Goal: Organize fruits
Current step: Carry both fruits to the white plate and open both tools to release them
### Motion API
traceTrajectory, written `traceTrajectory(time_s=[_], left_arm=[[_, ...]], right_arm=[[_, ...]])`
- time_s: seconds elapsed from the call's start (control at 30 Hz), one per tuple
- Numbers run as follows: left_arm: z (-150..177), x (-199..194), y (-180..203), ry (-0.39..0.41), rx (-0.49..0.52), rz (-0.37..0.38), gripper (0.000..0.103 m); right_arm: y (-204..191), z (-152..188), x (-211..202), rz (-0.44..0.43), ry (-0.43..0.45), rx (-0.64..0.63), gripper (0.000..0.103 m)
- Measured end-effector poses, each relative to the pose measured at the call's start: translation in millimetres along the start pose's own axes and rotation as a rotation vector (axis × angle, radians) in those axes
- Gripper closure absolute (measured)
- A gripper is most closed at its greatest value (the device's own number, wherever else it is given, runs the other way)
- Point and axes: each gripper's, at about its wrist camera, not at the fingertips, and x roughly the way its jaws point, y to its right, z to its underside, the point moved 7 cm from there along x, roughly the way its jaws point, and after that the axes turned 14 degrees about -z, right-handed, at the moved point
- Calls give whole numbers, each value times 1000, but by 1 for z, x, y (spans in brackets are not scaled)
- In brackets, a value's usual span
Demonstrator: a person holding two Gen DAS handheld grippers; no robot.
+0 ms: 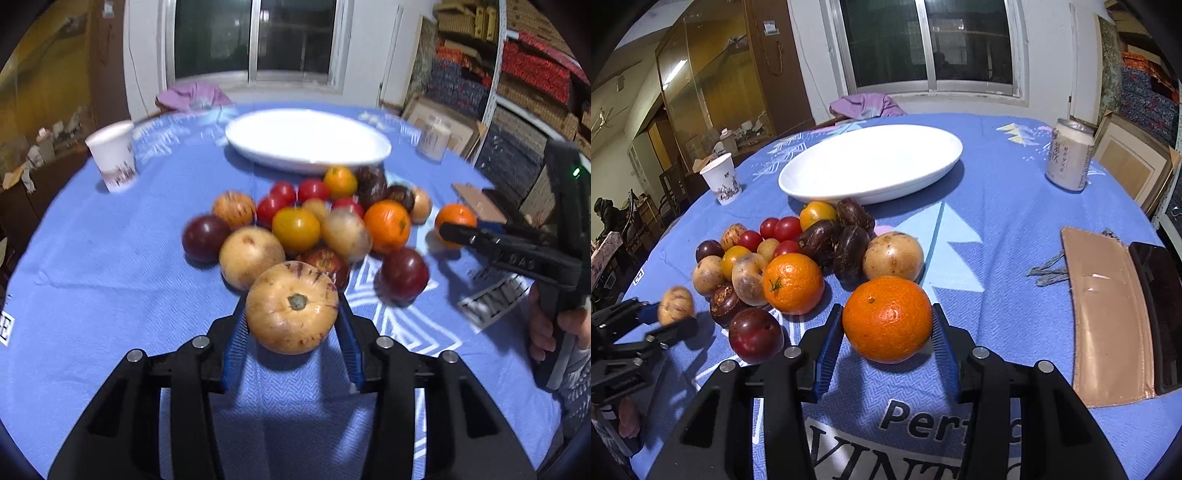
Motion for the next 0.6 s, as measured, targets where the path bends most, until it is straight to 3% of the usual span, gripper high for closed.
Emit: traceTrajectory(time_s=[0.13, 0.3, 0.4, 0.6], left_arm=[[-30, 0, -1, -7, 13, -13, 59], [-113, 21, 5, 27, -5, -14, 59], [-151, 52, 10, 5, -39, 3, 59], [-171, 118, 11, -87, -80, -6, 59]], right_arm=[[1, -23, -12, -20, 37, 25, 55], [3, -92, -13, -21, 88, 55, 55], [4, -125, 15, -27, 68, 63, 55], [20, -139, 85, 42, -17, 68, 55]])
